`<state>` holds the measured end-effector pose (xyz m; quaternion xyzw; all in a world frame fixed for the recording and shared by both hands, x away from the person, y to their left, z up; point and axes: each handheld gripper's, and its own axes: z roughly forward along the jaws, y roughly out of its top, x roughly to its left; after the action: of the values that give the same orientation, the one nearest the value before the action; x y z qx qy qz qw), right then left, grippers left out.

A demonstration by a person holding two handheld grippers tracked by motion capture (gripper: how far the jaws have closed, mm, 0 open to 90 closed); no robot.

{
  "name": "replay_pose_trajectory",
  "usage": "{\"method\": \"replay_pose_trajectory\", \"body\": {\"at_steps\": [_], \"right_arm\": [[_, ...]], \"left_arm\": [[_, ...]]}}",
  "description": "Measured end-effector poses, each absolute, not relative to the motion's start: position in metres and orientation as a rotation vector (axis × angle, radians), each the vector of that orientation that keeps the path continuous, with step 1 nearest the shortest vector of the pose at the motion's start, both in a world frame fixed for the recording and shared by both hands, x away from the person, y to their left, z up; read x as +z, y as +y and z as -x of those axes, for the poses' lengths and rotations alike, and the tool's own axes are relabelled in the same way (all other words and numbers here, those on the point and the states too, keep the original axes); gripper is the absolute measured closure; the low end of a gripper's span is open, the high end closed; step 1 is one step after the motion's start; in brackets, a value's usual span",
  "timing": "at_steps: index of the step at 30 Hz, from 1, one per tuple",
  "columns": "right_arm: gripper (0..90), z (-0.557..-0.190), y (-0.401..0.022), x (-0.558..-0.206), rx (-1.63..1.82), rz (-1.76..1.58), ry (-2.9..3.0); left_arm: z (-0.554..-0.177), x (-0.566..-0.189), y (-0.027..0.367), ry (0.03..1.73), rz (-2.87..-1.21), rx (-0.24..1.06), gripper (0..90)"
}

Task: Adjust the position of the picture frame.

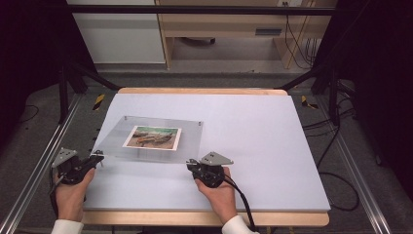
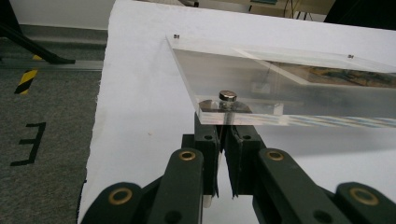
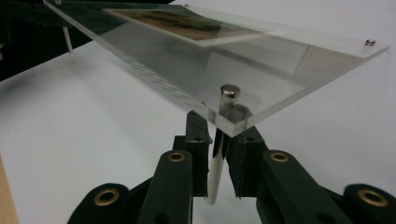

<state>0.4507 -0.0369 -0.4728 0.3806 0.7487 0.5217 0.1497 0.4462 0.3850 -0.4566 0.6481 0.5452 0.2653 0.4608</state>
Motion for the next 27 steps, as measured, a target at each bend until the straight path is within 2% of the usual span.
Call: {"method": "replay_pose_trajectory", "body": {"at_steps": [6, 27], "right_arm": [[84.4, -0.4525, -0.0396, -0.4722, 1.573, -1.094, 2.098], [85.0, -0.4533, -0.0406, -0.4712, 1.579, -1.099, 2.110]], "left_arm": [[-0.4455, -0.4561, 0.3842, 1.334, -1.596, 0.658, 83.2], [-0.4544, -0.4608, 0.3869, 1.281, -1.606, 0.651, 80.7]]}}
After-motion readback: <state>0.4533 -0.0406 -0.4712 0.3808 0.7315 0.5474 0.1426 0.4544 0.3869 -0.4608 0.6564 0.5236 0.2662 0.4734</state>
